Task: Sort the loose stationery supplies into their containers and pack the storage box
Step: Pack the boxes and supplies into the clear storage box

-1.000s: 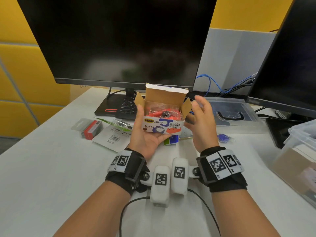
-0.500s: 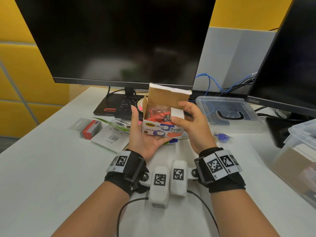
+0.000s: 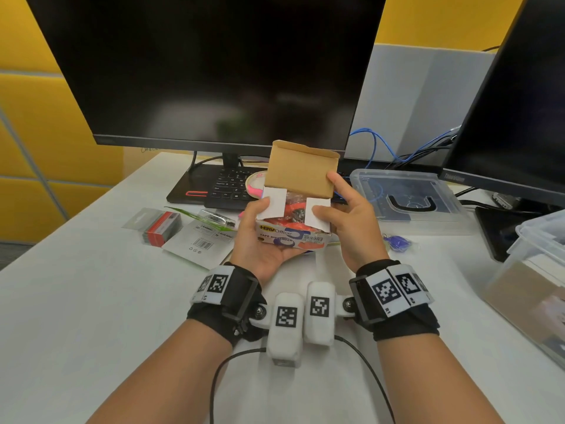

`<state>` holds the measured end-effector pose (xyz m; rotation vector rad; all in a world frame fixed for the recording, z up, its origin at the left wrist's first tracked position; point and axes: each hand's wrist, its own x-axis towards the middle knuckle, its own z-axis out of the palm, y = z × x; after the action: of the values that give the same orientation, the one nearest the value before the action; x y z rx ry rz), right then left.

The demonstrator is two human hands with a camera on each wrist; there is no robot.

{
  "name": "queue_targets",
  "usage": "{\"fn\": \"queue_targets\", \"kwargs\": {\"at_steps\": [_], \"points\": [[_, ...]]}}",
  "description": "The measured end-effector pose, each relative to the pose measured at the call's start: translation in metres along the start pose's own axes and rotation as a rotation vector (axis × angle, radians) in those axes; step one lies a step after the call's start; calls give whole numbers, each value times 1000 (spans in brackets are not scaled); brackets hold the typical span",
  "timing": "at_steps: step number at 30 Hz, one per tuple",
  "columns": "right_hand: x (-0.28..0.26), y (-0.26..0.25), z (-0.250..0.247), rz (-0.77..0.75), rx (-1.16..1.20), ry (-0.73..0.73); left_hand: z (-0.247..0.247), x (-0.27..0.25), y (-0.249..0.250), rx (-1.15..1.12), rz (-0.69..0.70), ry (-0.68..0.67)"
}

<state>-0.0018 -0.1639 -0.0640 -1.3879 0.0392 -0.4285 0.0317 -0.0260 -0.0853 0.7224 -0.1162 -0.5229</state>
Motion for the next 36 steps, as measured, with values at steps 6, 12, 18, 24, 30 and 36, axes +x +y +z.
{"fn": "queue_targets", "kwargs": {"at_steps": [6,12,18,24,30,36], "points": [[-1,0,0,2,6,-33,3,2,3,29,2,38],[-2,-2,4,-30,59,-54,0,2,6,-5,41,106],[-3,-3,3,-108,-21,-89,0,4,3,89,40,93],[-4,0,4,-149,-161,-144,0,2,5,105,40,78],[-2,1,4,-142,-162,-119,0,1,5,93,54,52],[-1,5,3,-167,-241,-58,1,0,2,98,49,16]]}}
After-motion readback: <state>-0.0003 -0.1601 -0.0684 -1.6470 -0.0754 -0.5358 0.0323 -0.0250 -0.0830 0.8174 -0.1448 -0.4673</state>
